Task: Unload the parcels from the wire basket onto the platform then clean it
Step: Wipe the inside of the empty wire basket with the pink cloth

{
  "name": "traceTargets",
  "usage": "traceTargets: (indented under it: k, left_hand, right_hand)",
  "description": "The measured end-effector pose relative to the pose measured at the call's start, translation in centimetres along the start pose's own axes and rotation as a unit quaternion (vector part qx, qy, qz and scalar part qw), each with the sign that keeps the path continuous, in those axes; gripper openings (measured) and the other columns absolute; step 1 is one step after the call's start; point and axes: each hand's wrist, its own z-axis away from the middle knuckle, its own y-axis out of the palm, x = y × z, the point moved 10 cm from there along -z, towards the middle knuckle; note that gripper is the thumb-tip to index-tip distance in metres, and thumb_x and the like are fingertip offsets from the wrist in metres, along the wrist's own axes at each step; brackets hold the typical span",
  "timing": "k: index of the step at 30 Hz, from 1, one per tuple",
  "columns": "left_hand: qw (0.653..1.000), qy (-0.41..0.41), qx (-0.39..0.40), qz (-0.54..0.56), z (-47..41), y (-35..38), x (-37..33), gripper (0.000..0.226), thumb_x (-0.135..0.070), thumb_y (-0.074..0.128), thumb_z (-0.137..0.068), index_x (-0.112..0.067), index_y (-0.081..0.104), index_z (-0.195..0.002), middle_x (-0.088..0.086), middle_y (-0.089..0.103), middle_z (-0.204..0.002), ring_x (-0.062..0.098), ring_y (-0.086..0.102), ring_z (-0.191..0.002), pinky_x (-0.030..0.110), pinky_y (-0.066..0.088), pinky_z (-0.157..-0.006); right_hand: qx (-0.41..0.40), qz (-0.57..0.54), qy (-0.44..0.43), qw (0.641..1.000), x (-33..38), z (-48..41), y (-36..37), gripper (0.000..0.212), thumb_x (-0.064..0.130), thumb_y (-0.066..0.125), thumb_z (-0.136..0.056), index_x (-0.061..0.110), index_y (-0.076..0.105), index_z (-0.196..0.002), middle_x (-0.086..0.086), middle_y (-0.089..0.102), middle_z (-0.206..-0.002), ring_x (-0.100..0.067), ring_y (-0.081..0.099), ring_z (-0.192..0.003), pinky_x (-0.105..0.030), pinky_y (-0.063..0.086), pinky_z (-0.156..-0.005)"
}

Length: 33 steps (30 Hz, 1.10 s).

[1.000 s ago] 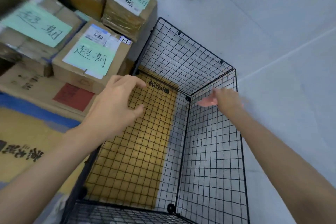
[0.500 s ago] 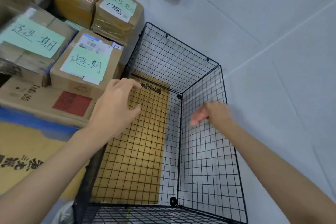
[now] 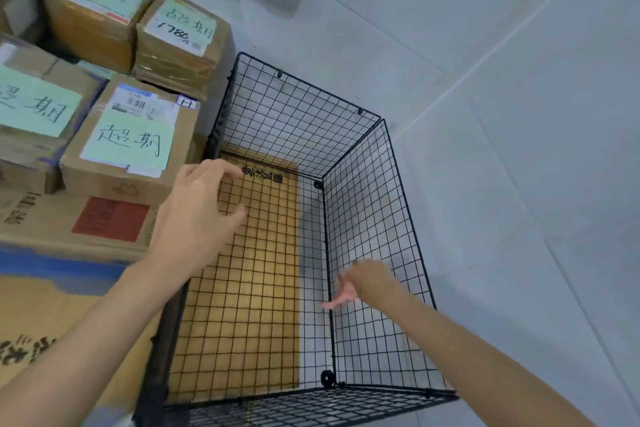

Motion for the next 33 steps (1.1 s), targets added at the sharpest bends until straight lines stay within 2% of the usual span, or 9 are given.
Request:
traceTargets:
  k: [3, 7, 11, 15, 20, 24, 27, 29, 33]
  left_hand:
    - [1.0, 0.008, 0.005, -0.005, 0.0, 0.1, -0.1, 0.043, -0.018, 0.072, -0.084, -0.027, 0.054, -0.122, -0.011, 0.05, -0.119, 0.007, 0.041, -0.122, 0.03, 0.04, -0.08]
    - [1.0, 0.012, 0.008, -0.01, 0.0, 0.2, 0.3, 0.043, -0.019, 0.073, -0.084, -0.027, 0.054, -0.122, -0.002, 0.056, -0.125, 0.008, 0.041, -0.122, 0.031, 0.041, -0.08]
    - [1.0, 0.013, 0.006, 0.004, 0.1, 0.1, 0.0, 0.042, -0.018, 0.072, -0.084, -0.026, 0.054, -0.121, -0.004, 0.052, -0.122, 0.012, 0.044, -0.121, 0.035, 0.042, -0.082]
    - [1.0, 0.01, 0.005, 0.011, 0.2, -0.2, -0.3, 0.042, -0.019, 0.072, -0.085, -0.025, 0.055, -0.123, -0.009, 0.045, -0.114, 0.013, 0.047, -0.117, 0.038, 0.042, -0.084]
    - [1.0, 0.01, 0.006, 0.005, 0.3, -0.4, -0.6, 0.041, -0.018, 0.071, -0.086, -0.022, 0.055, -0.124, -0.012, 0.039, -0.109, 0.02, 0.048, -0.122, 0.037, 0.04, -0.082]
    - [1.0, 0.011, 0.006, 0.008, 0.4, -0.4, -0.7, 0.04, -0.018, 0.071, -0.087, -0.02, 0.056, -0.124, -0.012, 0.038, -0.109, 0.022, 0.047, -0.123, 0.04, 0.042, -0.085]
    - [1.0, 0.01, 0.009, 0.008, 0.4, -0.4, -0.7, 0.04, -0.017, 0.071, -0.087, -0.019, 0.056, -0.124, -0.008, 0.046, -0.113, 0.022, 0.044, -0.126, 0.045, 0.044, -0.089]
    - [1.0, 0.011, 0.01, 0.008, 0.4, -0.4, -0.6, 0.04, -0.018, 0.071, -0.087, -0.019, 0.056, -0.124, -0.002, 0.052, -0.12, 0.022, 0.044, -0.127, 0.046, 0.044, -0.09]
    - [1.0, 0.019, 0.012, 0.007, 0.3, -0.3, -0.3, 0.041, -0.019, 0.071, -0.086, -0.02, 0.055, -0.124, -0.002, 0.055, -0.124, 0.019, 0.043, -0.129, 0.045, 0.044, -0.091]
  right_hand:
    - [-0.138, 0.006, 0.076, 0.988, -5.3, 0.9, -5.7, 0.038, 0.025, 0.065, -0.09, 0.018, 0.06, -0.127, -0.005, 0.058, -0.113, -0.023, 0.059, -0.104, -0.033, 0.054, -0.087]
    - [-0.213, -0.064, 0.147, 0.964, -9.7, 2.7, -8.0, 0.036, 0.019, 0.063, -0.092, 0.012, 0.054, -0.126, -0.008, 0.058, -0.117, -0.027, 0.056, -0.109, -0.036, 0.051, -0.085]
    - [-0.126, -0.001, 0.093, 0.988, -4.6, 4.3, -4.0, 0.041, 0.015, 0.061, -0.093, 0.008, 0.046, -0.13, -0.009, 0.058, -0.116, -0.028, 0.059, -0.108, -0.035, 0.051, -0.075]
    - [-0.052, 0.09, 0.018, 0.994, 0.5, 5.0, 1.0, 0.046, 0.003, 0.063, -0.089, 0.01, 0.048, -0.132, -0.006, 0.059, -0.104, -0.022, 0.06, -0.084, -0.029, 0.05, -0.06]
    - [0.034, 0.084, -0.064, 0.994, 2.4, 6.4, 3.3, 0.048, 0.042, 0.049, -0.089, 0.014, 0.056, -0.128, -0.006, 0.062, -0.099, -0.021, 0.063, -0.083, -0.035, 0.056, -0.076]
    - [-0.123, -0.013, 0.081, 0.989, -4.1, 7.2, -1.9, 0.042, 0.007, 0.064, -0.088, 0.013, 0.053, -0.129, -0.007, 0.059, -0.117, -0.028, 0.058, -0.108, -0.035, 0.052, -0.082]
    - [-0.234, -0.043, 0.132, 0.962, -6.5, 8.7, -4.7, 0.052, -0.008, 0.079, -0.065, 0.003, 0.061, -0.113, -0.013, 0.064, -0.098, -0.033, 0.065, -0.088, -0.039, 0.054, -0.061]
    - [-0.2, 0.004, 0.114, 0.973, -4.8, 8.9, -3.1, 0.055, -0.005, 0.086, -0.054, 0.004, 0.064, -0.104, -0.011, 0.066, -0.089, -0.03, 0.065, -0.077, -0.038, 0.055, -0.054]
    - [-0.089, 0.043, 0.068, 0.993, -1.8, 9.7, 1.6, 0.041, -0.001, 0.065, -0.083, 0.008, 0.054, -0.122, -0.008, 0.059, -0.115, -0.028, 0.058, -0.106, -0.041, 0.057, -0.079]
